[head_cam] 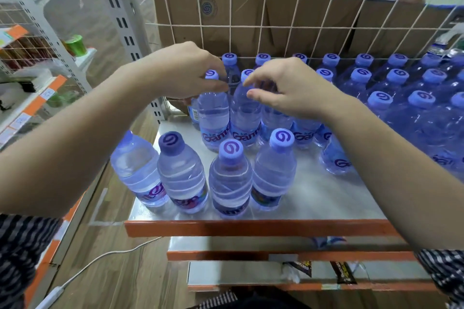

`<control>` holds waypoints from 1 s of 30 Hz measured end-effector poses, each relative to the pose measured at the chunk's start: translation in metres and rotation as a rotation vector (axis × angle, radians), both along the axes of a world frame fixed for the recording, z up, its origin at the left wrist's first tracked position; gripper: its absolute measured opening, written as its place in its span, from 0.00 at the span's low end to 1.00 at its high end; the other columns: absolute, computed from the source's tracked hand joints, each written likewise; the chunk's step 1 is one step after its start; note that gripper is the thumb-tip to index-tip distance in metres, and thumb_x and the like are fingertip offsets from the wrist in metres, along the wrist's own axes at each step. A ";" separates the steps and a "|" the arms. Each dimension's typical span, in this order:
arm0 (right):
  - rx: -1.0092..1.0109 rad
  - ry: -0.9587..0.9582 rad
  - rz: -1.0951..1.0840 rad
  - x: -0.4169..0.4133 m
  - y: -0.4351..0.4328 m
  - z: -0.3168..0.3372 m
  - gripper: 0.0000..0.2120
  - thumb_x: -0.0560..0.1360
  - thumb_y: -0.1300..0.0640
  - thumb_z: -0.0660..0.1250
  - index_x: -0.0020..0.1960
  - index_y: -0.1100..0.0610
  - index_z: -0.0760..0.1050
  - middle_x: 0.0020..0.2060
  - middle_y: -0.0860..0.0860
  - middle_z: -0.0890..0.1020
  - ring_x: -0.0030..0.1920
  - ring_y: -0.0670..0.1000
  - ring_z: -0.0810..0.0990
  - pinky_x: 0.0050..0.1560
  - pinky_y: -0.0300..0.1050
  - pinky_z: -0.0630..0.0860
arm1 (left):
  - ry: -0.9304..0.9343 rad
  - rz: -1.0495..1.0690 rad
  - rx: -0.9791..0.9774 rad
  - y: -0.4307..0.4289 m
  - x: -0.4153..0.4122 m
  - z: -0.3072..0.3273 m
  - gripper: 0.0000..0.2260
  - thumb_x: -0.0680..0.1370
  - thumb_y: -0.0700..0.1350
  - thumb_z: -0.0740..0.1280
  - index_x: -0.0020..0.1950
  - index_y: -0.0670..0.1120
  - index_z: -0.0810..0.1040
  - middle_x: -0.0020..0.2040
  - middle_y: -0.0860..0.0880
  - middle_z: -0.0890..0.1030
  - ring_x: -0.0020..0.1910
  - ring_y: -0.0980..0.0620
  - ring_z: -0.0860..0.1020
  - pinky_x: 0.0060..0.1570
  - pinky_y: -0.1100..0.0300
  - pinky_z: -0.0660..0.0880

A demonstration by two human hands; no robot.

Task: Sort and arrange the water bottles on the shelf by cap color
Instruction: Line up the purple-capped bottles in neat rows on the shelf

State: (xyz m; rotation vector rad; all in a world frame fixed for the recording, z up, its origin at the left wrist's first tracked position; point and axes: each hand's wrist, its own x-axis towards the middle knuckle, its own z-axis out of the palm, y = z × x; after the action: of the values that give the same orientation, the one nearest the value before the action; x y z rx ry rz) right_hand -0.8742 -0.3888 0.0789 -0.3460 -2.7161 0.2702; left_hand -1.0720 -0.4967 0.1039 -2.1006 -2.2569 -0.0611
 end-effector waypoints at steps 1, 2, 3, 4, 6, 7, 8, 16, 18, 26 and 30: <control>-0.046 0.020 0.006 0.008 -0.007 -0.001 0.11 0.79 0.54 0.66 0.56 0.58 0.82 0.42 0.51 0.82 0.42 0.51 0.78 0.48 0.50 0.74 | -0.050 -0.011 -0.008 -0.007 0.010 0.002 0.14 0.78 0.59 0.60 0.56 0.55 0.80 0.34 0.54 0.82 0.37 0.50 0.81 0.40 0.59 0.72; -0.105 0.037 0.007 0.017 -0.013 -0.002 0.11 0.80 0.55 0.65 0.54 0.58 0.83 0.42 0.53 0.84 0.42 0.53 0.79 0.48 0.51 0.74 | -0.094 -0.030 -0.011 -0.014 0.021 0.003 0.14 0.79 0.58 0.59 0.55 0.53 0.80 0.35 0.55 0.82 0.37 0.52 0.82 0.41 0.60 0.72; -0.172 0.048 0.007 0.025 -0.018 -0.005 0.12 0.81 0.54 0.63 0.53 0.59 0.82 0.41 0.55 0.84 0.43 0.54 0.80 0.48 0.52 0.74 | -0.128 -0.048 -0.008 -0.022 0.032 0.003 0.15 0.80 0.57 0.57 0.55 0.52 0.80 0.37 0.55 0.83 0.37 0.53 0.82 0.41 0.61 0.72; -0.243 0.054 0.008 0.034 -0.023 -0.007 0.15 0.82 0.51 0.61 0.53 0.60 0.82 0.41 0.56 0.84 0.44 0.55 0.81 0.48 0.53 0.74 | -0.164 -0.060 -0.006 -0.030 0.042 0.003 0.17 0.81 0.57 0.56 0.54 0.49 0.80 0.39 0.54 0.83 0.37 0.55 0.82 0.42 0.61 0.74; -0.360 0.053 0.017 0.051 -0.032 -0.013 0.23 0.80 0.44 0.56 0.53 0.61 0.81 0.41 0.56 0.83 0.44 0.54 0.81 0.48 0.52 0.75 | -0.292 -0.041 -0.018 -0.047 0.060 0.001 0.20 0.81 0.59 0.54 0.54 0.49 0.80 0.41 0.53 0.84 0.37 0.56 0.82 0.43 0.59 0.79; -0.393 0.036 0.026 0.059 -0.037 -0.017 0.26 0.78 0.40 0.56 0.53 0.60 0.81 0.42 0.56 0.83 0.44 0.54 0.81 0.48 0.51 0.76 | -0.362 -0.017 -0.034 -0.055 0.068 0.000 0.21 0.80 0.62 0.54 0.53 0.50 0.81 0.40 0.53 0.83 0.37 0.57 0.82 0.41 0.58 0.80; -0.417 0.014 0.036 0.066 -0.042 -0.021 0.25 0.76 0.38 0.58 0.54 0.58 0.81 0.42 0.54 0.83 0.43 0.53 0.80 0.47 0.50 0.76 | -0.411 0.002 -0.060 -0.063 0.076 0.000 0.24 0.78 0.65 0.54 0.51 0.50 0.81 0.39 0.52 0.82 0.35 0.57 0.81 0.39 0.58 0.80; -0.197 -0.016 -0.045 0.086 -0.046 -0.036 0.19 0.76 0.45 0.68 0.59 0.56 0.72 0.33 0.45 0.72 0.33 0.49 0.69 0.38 0.47 0.66 | -0.142 0.041 0.096 -0.084 0.104 -0.019 0.12 0.72 0.53 0.74 0.49 0.47 0.84 0.35 0.50 0.80 0.33 0.50 0.73 0.41 0.56 0.72; -0.192 -0.057 -0.059 0.094 -0.039 -0.033 0.18 0.76 0.46 0.68 0.60 0.56 0.71 0.31 0.43 0.69 0.35 0.52 0.69 0.38 0.46 0.64 | -0.163 0.053 0.156 -0.085 0.110 -0.022 0.10 0.72 0.51 0.74 0.47 0.45 0.84 0.30 0.52 0.76 0.31 0.50 0.72 0.38 0.55 0.71; -0.318 -0.118 -0.122 0.124 -0.009 -0.027 0.11 0.77 0.52 0.67 0.59 0.52 0.72 0.40 0.48 0.76 0.42 0.54 0.74 0.43 0.47 0.68 | -0.177 0.087 0.214 -0.059 0.137 -0.030 0.15 0.74 0.54 0.72 0.49 0.42 0.83 0.34 0.43 0.79 0.37 0.41 0.74 0.42 0.50 0.73; -0.342 -0.056 -0.171 0.133 -0.007 -0.036 0.14 0.77 0.52 0.66 0.62 0.52 0.70 0.37 0.48 0.75 0.37 0.47 0.73 0.39 0.45 0.67 | -0.178 0.164 0.323 -0.052 0.148 -0.042 0.16 0.75 0.56 0.71 0.49 0.43 0.82 0.37 0.45 0.79 0.38 0.42 0.73 0.41 0.54 0.70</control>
State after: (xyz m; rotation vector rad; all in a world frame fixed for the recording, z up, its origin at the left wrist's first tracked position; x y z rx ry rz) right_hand -0.7408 -0.3961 0.0432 -0.6860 -2.6684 0.6876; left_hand -0.9244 -0.5486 0.0623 -1.8034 -2.3156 -0.5835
